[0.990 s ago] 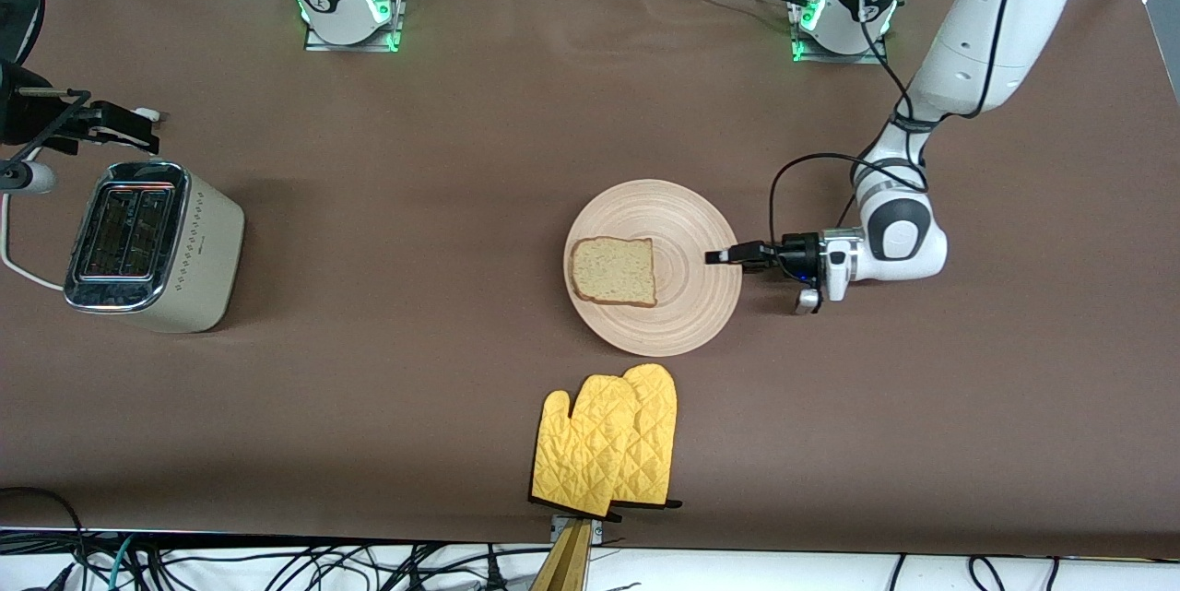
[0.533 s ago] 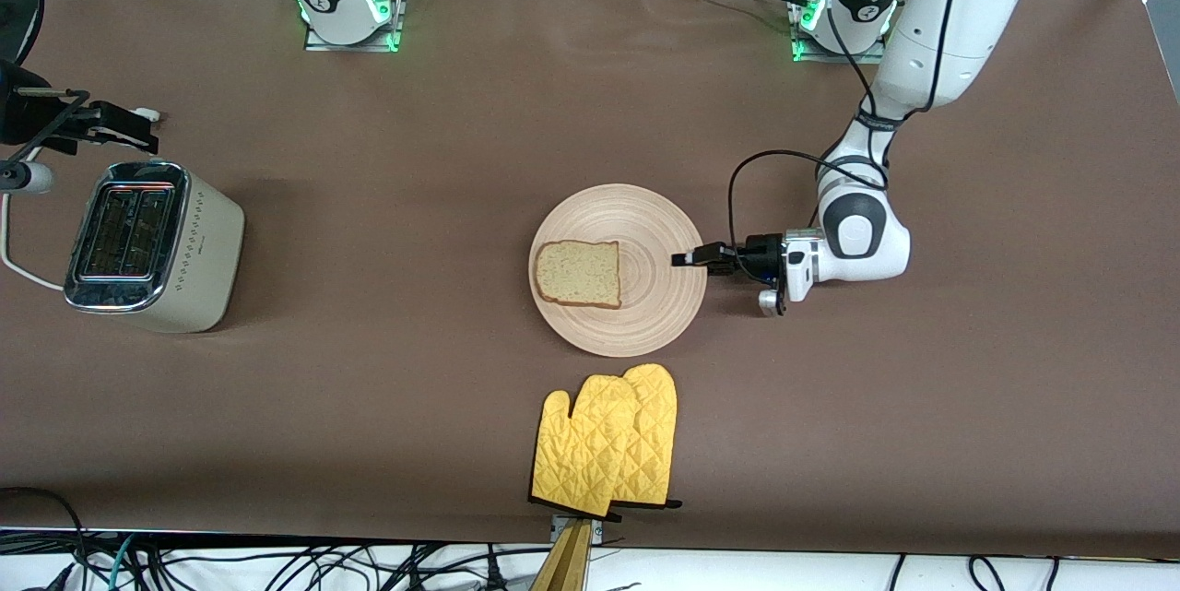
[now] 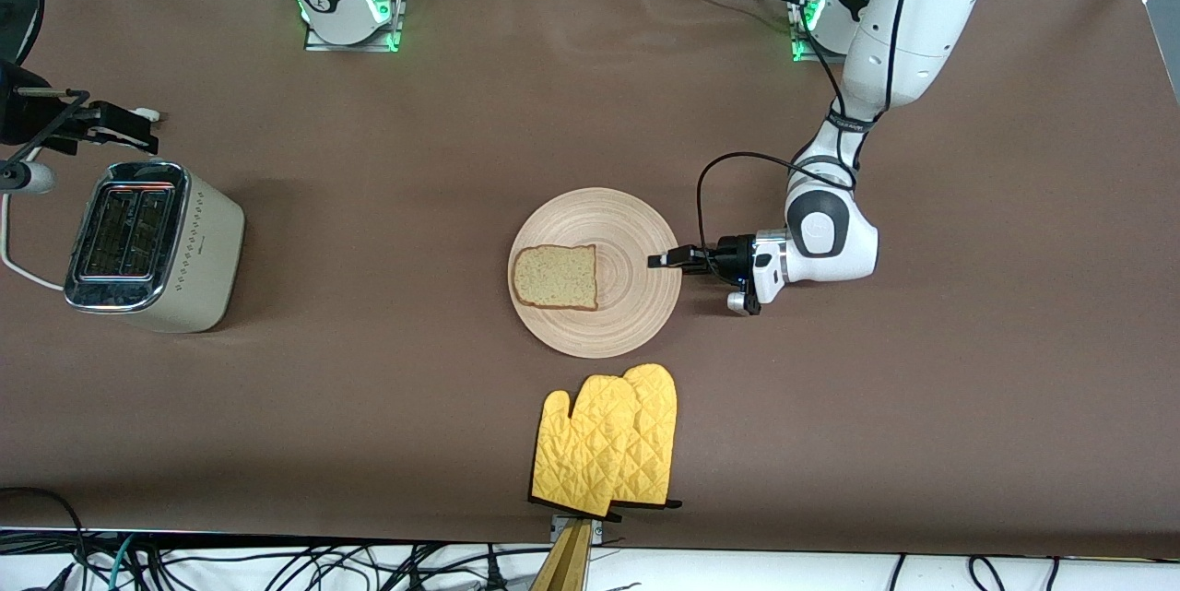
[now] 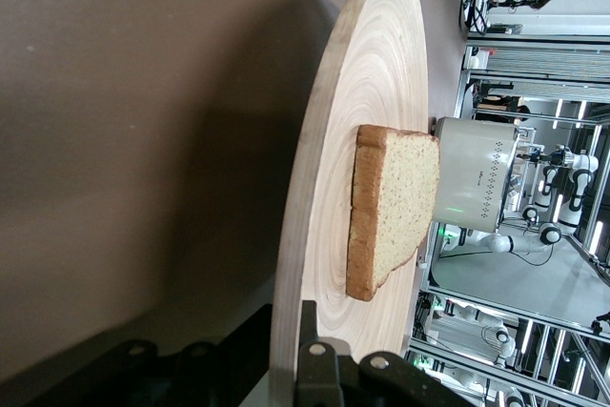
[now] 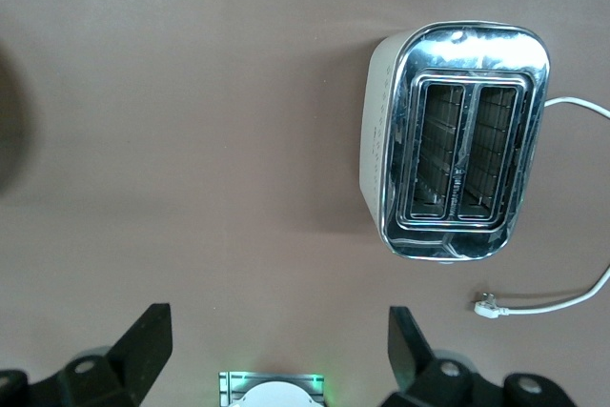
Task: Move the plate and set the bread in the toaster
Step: 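Slide the wooden plate with the left gripper toward the toaster, then release the plate with the left gripper while the right gripper reaches the bread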
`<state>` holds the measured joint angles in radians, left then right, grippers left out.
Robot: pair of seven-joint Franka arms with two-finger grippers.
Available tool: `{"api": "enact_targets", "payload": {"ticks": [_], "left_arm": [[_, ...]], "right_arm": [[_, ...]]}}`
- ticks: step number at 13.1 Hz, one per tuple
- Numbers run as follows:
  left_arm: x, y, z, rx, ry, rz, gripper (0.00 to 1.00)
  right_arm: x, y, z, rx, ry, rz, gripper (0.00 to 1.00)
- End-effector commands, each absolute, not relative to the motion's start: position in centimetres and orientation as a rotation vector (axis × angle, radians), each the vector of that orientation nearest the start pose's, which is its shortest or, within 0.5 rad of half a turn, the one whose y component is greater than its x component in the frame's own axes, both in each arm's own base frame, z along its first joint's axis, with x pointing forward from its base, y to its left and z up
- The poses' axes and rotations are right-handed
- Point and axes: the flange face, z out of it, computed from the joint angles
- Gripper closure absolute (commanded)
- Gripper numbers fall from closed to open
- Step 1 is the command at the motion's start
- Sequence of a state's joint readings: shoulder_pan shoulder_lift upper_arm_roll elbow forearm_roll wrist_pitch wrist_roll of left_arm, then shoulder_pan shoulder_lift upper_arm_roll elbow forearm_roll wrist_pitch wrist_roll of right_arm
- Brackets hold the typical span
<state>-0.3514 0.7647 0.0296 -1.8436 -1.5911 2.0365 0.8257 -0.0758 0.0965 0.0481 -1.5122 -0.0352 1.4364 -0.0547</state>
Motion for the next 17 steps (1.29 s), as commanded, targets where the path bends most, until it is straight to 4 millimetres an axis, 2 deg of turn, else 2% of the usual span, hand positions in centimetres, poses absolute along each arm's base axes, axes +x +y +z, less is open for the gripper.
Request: {"api": "enact_targets", "payload": {"ticks": [1,3,4,7,8,10,11,13,15,17], "left_arm": [[56.8,-25.3,10.6,1.941,0.131,-0.128,1.00],[57.2,-25.8,10.5,1.939,0.119,-0.121,1.00],[57.2,-25.7,10.3,1.939,0.128,-0.119,0.97],[57.3,-26.0,10.4,1.913,0.173,-0.100,0.18],[57.4,-25.9,10.5,1.910,0.175,-0.093,0.00],[57.8,-25.1,10.8,1.917,0.179,-0.078,0.00],[58.2,-24.1,11.0,1.925,0.181,-0.067,0.00],[58.9,-21.9,12.6,1.929,0.191,-0.032,0.00],[59.2,-17.7,15.0,1.971,0.169,-0.012,0.00],[59.2,-12.0,18.9,2.039,0.168,-0.013,0.00]], "right_arm": [[57.1,-2.2,59.2,-3.137,-0.044,0.259,0.00],[57.1,-2.2,59.2,-3.137,-0.044,0.259,0.00],[57.1,-2.3,59.2,-3.138,-0.042,0.259,0.00],[57.1,-2.3,59.2,-3.138,-0.039,0.259,0.00],[57.1,-2.3,59.2,-3.138,-0.039,0.259,0.00],[57.0,-2.3,59.1,-3.139,-0.039,0.261,0.00],[57.0,-2.3,59.1,-3.139,-0.039,0.261,0.00],[57.6,-2.3,57.8,-3.140,-0.037,0.298,0.00],[57.9,-2.1,57.7,-3.134,-0.026,0.282,0.00],[58.1,-1.8,57.9,-3.147,-0.040,0.250,0.00]]}}
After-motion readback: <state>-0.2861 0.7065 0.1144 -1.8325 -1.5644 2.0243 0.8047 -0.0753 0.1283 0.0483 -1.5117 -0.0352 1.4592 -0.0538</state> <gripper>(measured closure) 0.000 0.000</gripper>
